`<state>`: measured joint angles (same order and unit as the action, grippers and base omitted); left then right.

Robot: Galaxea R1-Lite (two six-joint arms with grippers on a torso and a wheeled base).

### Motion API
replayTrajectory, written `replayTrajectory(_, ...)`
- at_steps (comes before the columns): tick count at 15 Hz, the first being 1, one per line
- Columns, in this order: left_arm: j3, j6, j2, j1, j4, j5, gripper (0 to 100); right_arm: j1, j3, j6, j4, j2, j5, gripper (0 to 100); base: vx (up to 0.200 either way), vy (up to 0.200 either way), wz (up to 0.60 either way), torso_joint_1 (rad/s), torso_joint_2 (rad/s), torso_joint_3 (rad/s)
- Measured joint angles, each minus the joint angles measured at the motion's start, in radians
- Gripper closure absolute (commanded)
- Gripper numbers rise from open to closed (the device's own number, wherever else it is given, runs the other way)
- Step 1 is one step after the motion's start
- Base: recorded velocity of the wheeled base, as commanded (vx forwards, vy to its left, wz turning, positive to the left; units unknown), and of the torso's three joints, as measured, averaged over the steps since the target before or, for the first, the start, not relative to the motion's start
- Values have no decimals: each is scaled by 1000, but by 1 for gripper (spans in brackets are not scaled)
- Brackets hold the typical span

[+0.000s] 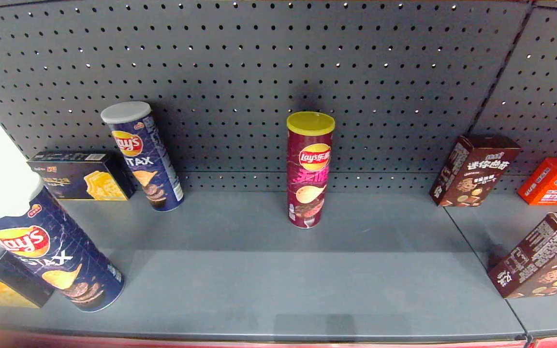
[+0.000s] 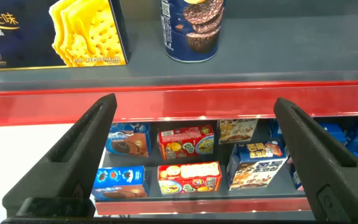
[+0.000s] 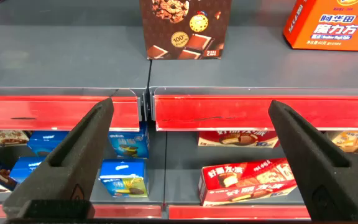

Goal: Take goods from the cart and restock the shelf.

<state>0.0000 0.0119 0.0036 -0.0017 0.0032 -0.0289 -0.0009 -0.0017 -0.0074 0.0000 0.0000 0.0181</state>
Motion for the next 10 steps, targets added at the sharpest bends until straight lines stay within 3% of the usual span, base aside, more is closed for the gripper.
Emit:
replayTrajectory(6,0,0,0,0,0,0,0,1,0,0,0,0,0,0,0,0,0,0,0,0)
replayTrajectory(10,0,1,0,0,1,-1,0,0,0,2,0,0,1,0,0,0,600,2,-2,9)
